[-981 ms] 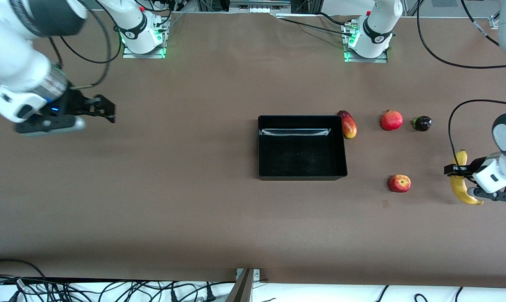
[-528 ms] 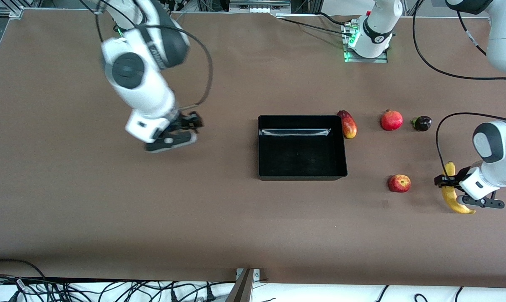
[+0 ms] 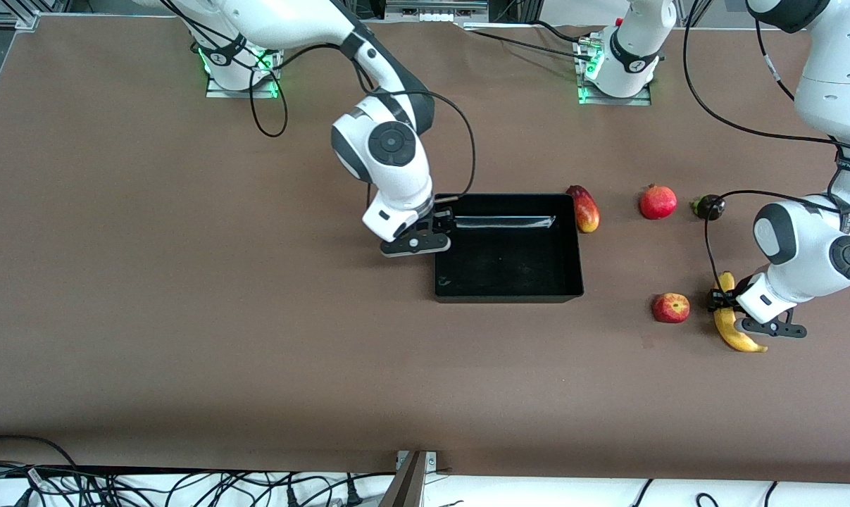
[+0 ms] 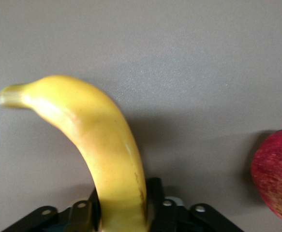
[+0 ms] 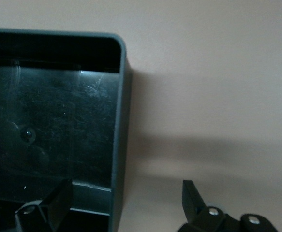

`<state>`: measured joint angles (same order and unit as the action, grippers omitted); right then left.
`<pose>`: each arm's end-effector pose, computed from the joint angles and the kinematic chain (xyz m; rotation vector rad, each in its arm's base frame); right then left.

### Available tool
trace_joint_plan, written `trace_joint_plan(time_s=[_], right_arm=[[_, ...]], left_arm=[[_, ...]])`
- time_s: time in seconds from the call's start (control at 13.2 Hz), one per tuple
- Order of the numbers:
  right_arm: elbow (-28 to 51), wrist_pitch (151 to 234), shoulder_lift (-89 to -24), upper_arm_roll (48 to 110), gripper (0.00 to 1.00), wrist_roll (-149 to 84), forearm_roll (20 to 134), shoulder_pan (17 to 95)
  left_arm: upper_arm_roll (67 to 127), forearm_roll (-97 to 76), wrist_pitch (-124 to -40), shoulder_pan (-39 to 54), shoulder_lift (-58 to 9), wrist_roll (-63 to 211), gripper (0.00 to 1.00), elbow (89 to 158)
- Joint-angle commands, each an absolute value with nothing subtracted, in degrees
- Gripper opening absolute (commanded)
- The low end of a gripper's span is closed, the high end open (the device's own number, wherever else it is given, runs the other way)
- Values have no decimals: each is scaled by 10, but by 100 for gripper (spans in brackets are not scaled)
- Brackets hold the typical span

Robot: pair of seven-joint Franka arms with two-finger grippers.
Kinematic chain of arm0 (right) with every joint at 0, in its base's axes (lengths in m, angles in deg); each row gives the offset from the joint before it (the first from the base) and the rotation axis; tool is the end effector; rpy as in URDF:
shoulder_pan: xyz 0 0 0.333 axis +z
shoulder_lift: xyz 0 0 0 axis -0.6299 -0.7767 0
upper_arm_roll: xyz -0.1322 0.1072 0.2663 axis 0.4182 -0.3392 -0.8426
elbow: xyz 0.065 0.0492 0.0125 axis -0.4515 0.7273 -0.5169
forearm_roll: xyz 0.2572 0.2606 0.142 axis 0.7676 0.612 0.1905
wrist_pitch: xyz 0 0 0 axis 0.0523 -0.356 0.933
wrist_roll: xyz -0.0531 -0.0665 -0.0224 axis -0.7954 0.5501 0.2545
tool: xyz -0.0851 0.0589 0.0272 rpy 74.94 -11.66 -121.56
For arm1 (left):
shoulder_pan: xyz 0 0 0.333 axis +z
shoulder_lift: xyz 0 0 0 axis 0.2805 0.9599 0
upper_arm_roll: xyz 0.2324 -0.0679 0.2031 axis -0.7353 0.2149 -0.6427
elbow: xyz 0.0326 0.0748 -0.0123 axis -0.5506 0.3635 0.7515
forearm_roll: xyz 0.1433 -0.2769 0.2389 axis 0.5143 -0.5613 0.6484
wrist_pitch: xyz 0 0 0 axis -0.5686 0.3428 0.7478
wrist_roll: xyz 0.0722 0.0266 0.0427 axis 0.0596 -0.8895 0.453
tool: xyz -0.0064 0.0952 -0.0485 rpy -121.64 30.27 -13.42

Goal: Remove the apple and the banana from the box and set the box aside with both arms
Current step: 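Grasp the rim of the black tray with the right gripper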

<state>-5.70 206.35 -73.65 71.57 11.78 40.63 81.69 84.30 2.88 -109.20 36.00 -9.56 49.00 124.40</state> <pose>0.5271 0.5158 0.2836 -3.0355 -0.1269 -0.1009 0.6448 0.1678 0.1717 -3.1352 0.1741 -0.0815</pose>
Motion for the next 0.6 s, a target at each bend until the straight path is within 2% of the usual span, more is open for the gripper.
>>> trace_joint_plan(time_s=[0.0, 0.08, 0.15, 0.23, 0.3, 0.38, 0.53], right_arm=[[-78, 2072, -762, 724, 100, 145, 407, 836], [-78, 2095, -772, 726, 98, 152, 404, 846], [-78, 2106, -783, 726, 84, 152, 403, 847], [-78, 2109, -789, 726, 58, 150, 403, 847], [-77, 2109, -790, 726, 24, 141, 403, 845], [-76, 2109, -790, 726, 0, 135, 403, 843], [-75, 2103, -785, 727, 0, 132, 402, 834]], left_arm=[[841, 39, -1096, 356, -119, 502, 100, 1265], [841, 38, -1085, 355, -133, 506, 100, 1265], [841, 38, -1047, 348, -158, 516, 100, 1265], [842, 38, -988, 335, -187, 526, 100, 1261], [842, 37, -939, 326, -216, 538, 100, 1258], [842, 33, -899, 312, -248, 552, 100, 1257], [842, 26, -829, 290, -313, 563, 100, 1255]])
